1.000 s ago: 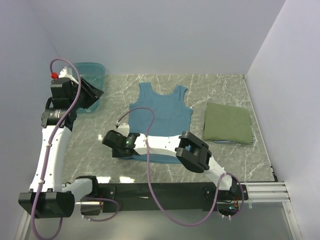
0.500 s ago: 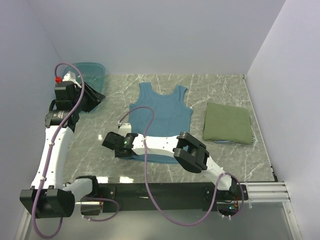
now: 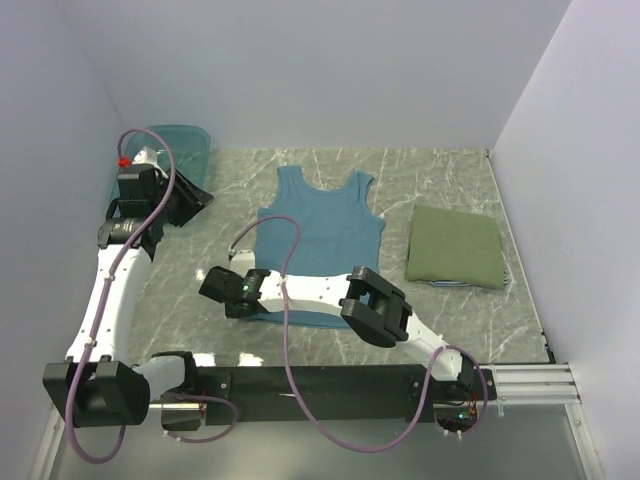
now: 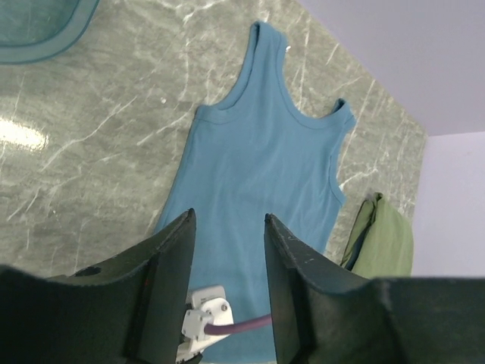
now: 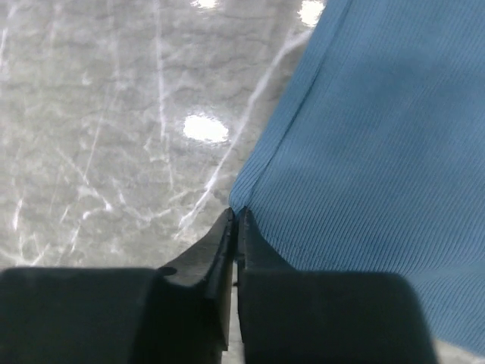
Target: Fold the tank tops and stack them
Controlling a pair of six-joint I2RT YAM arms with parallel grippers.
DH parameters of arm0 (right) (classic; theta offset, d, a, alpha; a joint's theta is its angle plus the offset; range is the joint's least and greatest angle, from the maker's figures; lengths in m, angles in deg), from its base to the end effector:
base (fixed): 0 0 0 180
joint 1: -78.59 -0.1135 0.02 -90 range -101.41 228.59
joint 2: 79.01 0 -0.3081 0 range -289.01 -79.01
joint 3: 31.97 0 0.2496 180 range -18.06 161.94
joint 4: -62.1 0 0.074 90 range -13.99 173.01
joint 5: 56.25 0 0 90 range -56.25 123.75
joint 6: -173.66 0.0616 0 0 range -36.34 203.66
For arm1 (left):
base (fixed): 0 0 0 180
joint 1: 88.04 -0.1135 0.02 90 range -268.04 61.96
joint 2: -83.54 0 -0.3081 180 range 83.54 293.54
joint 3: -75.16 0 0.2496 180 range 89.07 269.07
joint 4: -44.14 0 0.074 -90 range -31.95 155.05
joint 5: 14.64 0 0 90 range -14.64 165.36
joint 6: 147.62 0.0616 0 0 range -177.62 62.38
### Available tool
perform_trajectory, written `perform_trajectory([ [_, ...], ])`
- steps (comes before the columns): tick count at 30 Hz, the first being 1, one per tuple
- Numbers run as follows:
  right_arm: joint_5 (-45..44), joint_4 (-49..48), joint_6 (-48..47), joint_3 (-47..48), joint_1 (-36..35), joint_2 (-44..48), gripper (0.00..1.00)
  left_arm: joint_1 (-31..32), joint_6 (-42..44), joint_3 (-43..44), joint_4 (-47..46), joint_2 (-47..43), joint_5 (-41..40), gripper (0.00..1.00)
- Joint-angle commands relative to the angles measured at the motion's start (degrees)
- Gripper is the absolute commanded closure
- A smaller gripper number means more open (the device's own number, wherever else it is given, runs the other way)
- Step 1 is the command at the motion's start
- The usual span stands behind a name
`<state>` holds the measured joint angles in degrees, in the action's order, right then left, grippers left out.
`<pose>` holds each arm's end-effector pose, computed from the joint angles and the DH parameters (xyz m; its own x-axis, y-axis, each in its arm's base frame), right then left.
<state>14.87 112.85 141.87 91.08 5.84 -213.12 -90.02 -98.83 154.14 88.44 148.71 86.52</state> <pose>0.1797 0.5116 0.1702 -0.8672 -0.0809 -0.4913 -0.2300 0.9402 0.2513 0.2491 -0.0033 0.3845 -0.4690 -0.6630 -0.5836 -0.2342 0.7304 -0.6416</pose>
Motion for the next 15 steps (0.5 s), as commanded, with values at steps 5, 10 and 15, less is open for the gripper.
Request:
perform_trajectory([
  [5,8.5,-9.0,-6.1,-14.3,-3.5,9.1,1.0,-0.2,0.3,-3.4,-5.5,5.1,0.0,0.49],
  [10,9.4,-13.7,-5.2,-27.2,-4.2,20.3,1.0,-0.2,-0.8,-5.9,-8.0,12.1,0.8,0.5],
  [15,10.0,-15.4,-4.1,-33.2,-4.0,24.2,1.0,0.5,-0.9,-6.0,-9.2,21.2,2.5,0.54],
])
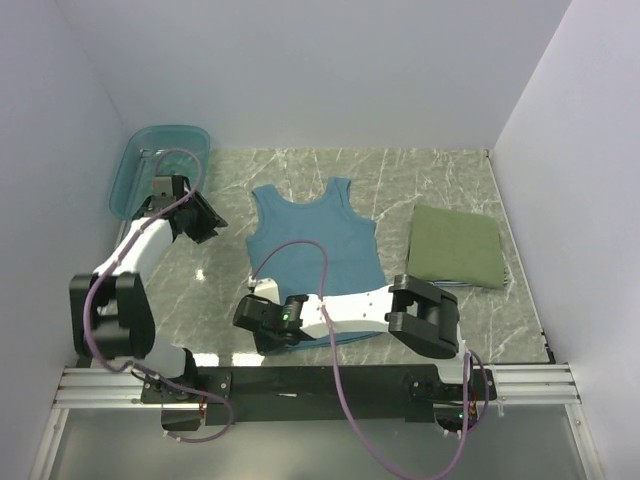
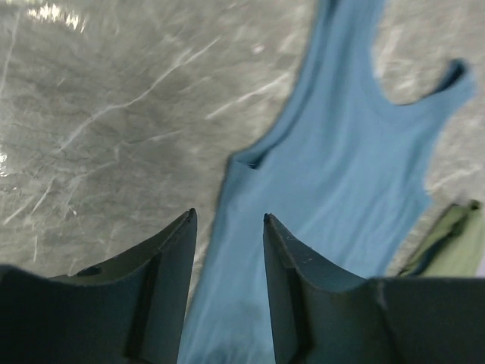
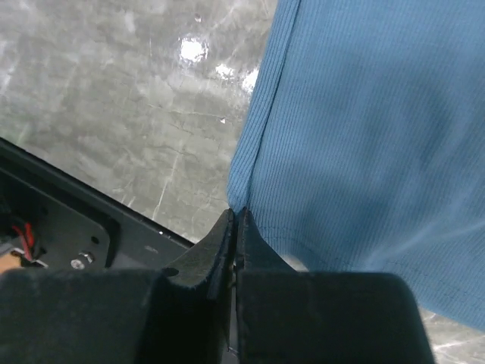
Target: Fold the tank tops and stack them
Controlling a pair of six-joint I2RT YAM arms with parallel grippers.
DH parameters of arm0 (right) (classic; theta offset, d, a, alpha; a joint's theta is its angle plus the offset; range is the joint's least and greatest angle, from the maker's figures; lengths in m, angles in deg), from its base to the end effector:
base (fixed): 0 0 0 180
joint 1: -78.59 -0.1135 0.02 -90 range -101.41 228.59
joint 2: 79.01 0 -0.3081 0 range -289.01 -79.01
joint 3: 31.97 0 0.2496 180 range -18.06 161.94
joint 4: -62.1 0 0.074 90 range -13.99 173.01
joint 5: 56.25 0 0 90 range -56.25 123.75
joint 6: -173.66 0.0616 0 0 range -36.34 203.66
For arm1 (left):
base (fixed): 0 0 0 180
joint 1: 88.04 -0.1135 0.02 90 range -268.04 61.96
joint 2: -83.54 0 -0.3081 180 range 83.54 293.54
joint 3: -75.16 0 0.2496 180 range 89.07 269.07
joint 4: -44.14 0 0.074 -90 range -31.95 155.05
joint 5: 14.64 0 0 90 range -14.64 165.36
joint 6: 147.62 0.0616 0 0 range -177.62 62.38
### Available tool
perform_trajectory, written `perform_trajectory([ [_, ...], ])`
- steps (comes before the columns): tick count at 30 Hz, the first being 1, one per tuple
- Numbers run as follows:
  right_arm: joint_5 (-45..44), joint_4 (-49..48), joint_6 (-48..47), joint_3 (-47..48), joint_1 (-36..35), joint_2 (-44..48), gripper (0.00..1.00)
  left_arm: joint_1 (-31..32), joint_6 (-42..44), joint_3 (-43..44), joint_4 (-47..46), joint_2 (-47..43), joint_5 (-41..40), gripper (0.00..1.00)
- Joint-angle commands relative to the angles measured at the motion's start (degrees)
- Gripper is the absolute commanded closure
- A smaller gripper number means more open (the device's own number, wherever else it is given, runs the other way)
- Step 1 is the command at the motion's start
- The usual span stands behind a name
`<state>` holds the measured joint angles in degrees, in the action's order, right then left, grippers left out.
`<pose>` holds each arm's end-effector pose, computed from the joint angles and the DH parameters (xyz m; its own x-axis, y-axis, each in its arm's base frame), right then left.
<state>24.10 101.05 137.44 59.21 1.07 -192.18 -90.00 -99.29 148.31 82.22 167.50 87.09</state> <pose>0.1048 0.4255 0.1855 -0.8740 -0.2683 -0.4052 -0.4060 0.8614 0.3053 0.3213 -0.0015 0.2719 -0.6290 -0.6729 -0.3893 -0.4259 0.7172 -0.5516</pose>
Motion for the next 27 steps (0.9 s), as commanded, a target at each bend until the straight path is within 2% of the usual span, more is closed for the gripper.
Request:
perform_trajectory([
  [1,0.9,-4.0,0.4,-1.7,0.7,3.4,1.0,0.7,-0.4,-0.1,-3.2,3.5,1.8,0.55],
  [8,3.6,-6.2,1.5,-3.9,1.8,4.4,1.0,6.3,0.5,2.4,-3.2,13.1,-0.2,0.55],
  [16,3.3,-5.3,1.1,-2.6,2.1,4.4,1.0,7.9,0.8,3.6,-3.8,17.6,-2.7,0.55],
  [22,4.8,-5.8,1.2,-1.3,2.1,3.8,1.0,8.2,0.9,6.4,-2.8,20.9,-5.7,0.61],
  [27,6.0,-6.1,1.4,1.2,2.1,2.3,1.0,9.5,1.7,9.1,-1.6,24.2,-7.1,0.72],
])
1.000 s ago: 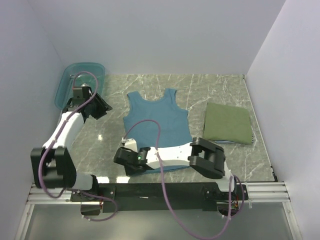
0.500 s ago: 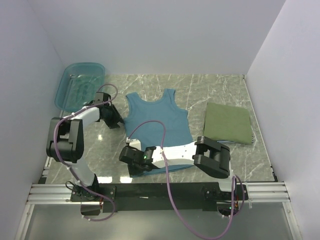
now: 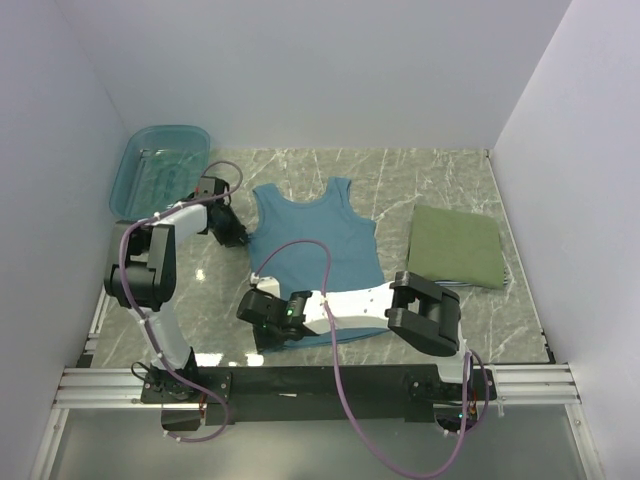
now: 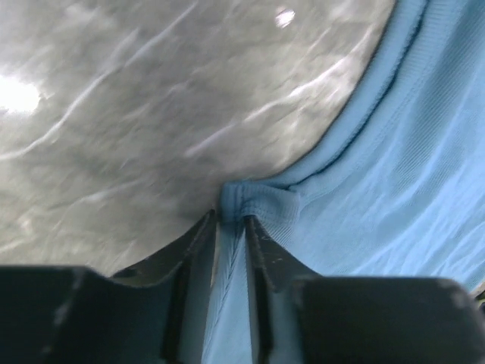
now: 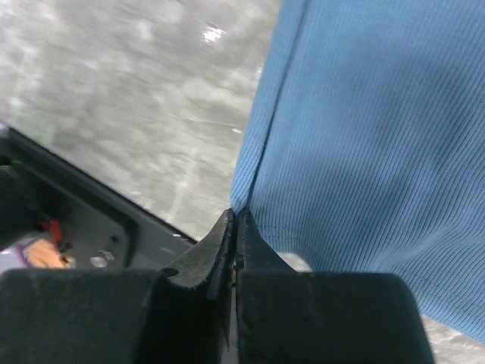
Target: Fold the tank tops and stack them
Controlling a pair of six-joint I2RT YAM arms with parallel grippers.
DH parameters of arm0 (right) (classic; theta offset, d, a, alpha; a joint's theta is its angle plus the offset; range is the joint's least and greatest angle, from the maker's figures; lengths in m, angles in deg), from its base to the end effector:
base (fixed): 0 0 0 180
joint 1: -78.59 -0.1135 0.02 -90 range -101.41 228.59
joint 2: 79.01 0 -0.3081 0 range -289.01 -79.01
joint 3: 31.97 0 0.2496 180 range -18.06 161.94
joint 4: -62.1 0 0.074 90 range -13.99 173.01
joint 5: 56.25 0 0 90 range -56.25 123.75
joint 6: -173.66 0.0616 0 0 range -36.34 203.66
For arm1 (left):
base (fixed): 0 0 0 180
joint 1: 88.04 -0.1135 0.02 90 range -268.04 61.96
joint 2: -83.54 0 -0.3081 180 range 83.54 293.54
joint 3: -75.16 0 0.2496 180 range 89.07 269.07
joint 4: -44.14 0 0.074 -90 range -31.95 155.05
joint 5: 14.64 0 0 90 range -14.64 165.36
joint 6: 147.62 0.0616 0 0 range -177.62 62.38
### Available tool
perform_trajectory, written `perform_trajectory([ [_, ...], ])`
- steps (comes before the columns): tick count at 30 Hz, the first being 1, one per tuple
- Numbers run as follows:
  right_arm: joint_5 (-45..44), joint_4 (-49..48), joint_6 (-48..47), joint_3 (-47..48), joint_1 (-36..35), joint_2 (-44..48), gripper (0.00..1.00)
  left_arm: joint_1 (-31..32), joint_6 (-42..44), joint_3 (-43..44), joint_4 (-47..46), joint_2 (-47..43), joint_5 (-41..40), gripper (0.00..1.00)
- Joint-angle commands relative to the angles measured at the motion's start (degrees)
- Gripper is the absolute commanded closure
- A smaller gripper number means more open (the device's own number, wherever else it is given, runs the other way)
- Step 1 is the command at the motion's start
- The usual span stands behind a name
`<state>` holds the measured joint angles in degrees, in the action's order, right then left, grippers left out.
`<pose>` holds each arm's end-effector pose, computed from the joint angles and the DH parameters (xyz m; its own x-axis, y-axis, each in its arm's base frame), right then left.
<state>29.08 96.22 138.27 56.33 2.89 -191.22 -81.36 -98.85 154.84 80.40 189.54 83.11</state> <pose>0.1126 0.4216 0.1827 -0.9000 -0.2413 -0.3629 -0.3823 0.8369 0.3916 0.3872 -0.0537 0.1791 -0.7797 -0.5662 -0.2674 -0.4480 0.8028 -0.3935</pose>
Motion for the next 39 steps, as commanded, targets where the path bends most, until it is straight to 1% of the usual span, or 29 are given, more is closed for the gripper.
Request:
perform_trajectory([
  [1,1.0,-0.8,0.4,4.9,0.2,0.9,1.0,1.0,1.2,3.0,0.4,2.6,-3.3,0.75],
  [2,1.1,-0.5,0.4,6.5,0.4,0.6,1.0,1.0,1.3,3.4,0.4,3.3,-3.2,0.8],
  [4,1.8,-0.3,0.4,7.8,0.6,-0.7,1.0,1.0,1.6,4.5,0.9,4.0,-3.9,0.84],
  [5,2.1,-0.6,0.5,8.7,0.8,-1.2,1.0,1.0,1.6,5.1,1.1,4.4,-4.5,0.92],
  [6,2.5,-1.4,0.6,9.0,1.0,-2.0,1.0,1.0,1.6,5.9,2.5,4.7,-6.7,0.98],
  [7,3.1,-1.5,0.8,9.5,1.2,-2.6,1.0,1.0,1.5,7.7,3.3,4.9,-7.6,0.99],
  [10,4.5,-2.2,1.1,12.0,1.2,-5.2,1.0,1.0,0.7,10.3,6.0,4.5,-15.1,0.99],
  [11,7.4,-2.8,1.6,12.7,1.2,-5.9,1.0,1.0,0.5,11.0,6.9,4.4,-17.2,0.99],
  [13,9.0,-5.1,2.2,13.1,1.1,-7.1,1.0,1.0,-0.3,12.4,8.6,3.4,-22.5,0.99],
  [16,10.1,-5.4,2.7,14.7,1.1,-8.1,1.0,0.9,-0.9,12.7,9.5,2.1,-25.6,0.99],
  [19,10.1,-4.6,2.5,16.4,1.5,-7.9,1.0,1.0,-0.2,13.1,8.5,0.5,-24.2,0.99],
  [22,9.8,-6.0,3.0,13.7,2.7,-4.8,1.0,1.5,0.1,14.3,9.3,1.0,-23.2,0.99],
  [26,9.5,-10.3,3.7,4.5,4.2,2.8,1.0,3.2,-0.2,16.4,11.6,2.4,-23.5,0.99],
  [29,8.6,-11.5,4.1,0.3,4.7,6.1,1.0,4.7,-1.0,17.6,12.0,2.5,-24.0,0.99],
  [39,7.7,-17.8,7.0,-13.0,6.6,12.9,1.0,9.8,-2.4,22.4,13.8,3.8,-24.4,0.99],
])
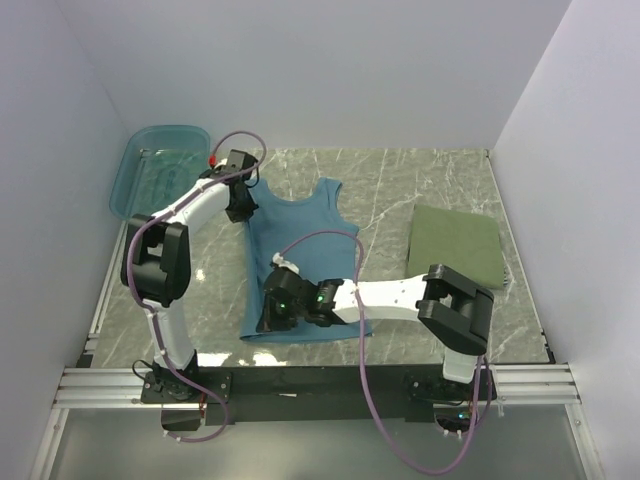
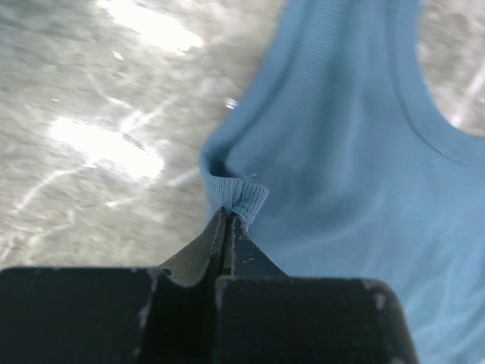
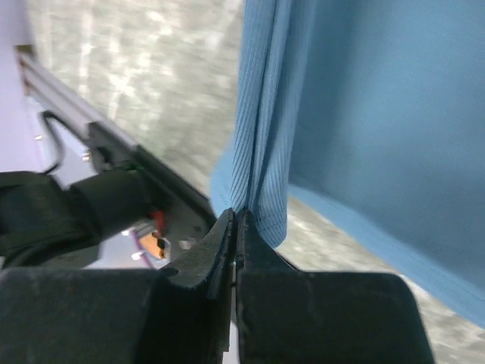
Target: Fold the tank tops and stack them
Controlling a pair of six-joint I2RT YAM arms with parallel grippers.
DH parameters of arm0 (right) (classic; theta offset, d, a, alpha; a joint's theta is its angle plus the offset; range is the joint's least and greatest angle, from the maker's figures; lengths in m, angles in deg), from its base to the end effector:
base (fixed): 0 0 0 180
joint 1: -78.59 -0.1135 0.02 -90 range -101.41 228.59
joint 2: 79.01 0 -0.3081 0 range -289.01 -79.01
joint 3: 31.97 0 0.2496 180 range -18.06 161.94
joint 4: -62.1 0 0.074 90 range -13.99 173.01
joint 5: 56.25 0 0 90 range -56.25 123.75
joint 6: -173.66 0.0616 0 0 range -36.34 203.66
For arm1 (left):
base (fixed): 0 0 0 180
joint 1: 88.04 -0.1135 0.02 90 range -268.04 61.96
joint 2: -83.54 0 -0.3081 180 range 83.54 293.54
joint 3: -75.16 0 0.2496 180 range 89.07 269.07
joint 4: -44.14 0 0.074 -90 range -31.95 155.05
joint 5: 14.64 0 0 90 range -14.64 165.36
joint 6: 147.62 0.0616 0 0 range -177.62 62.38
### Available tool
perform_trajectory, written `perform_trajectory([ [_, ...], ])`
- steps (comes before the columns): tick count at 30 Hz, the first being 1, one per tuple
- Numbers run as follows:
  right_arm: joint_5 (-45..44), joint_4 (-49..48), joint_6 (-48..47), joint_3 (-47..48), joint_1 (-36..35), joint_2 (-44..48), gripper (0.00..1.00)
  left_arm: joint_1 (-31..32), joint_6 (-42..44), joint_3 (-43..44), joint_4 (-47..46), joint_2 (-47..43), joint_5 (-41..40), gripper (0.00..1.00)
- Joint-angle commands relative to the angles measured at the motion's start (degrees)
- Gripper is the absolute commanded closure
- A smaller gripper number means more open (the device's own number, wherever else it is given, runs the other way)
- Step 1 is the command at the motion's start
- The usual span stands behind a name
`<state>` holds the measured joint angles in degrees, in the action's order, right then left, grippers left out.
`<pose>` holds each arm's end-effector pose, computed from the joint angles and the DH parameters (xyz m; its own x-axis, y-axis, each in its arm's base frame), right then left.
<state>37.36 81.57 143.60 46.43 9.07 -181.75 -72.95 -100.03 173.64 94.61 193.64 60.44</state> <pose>0.1409 0.3884 0.2174 -0.9443 -0.0595 -0.3237 -0.2666 0.7149 0.6464 0.4221 -0.0974 0.2346 -0.7211 -0.4805 -0.4991 -0.4756 0.8672 -0.1477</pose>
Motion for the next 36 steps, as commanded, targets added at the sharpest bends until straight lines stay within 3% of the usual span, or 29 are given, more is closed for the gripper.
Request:
perform_trajectory([
  [1,-0.7,-3.6,1.9,-4.0,0.5,3.9,1.0,2.0,-1.3,3.8,-0.4,-0.2,-1.9,0.99],
  [16,-3.5,-9.3,6.1,-18.6,0.9,10.6,1.0,9.7,-3.4,8.9,0.4,5.2,-1.4,0.99],
  [36,-7.0,-14.6,9.1,-29.0,0.8,16.7,1.0,12.0,-2.1,7.4,-3.2,6.5,-0.6,0.99],
])
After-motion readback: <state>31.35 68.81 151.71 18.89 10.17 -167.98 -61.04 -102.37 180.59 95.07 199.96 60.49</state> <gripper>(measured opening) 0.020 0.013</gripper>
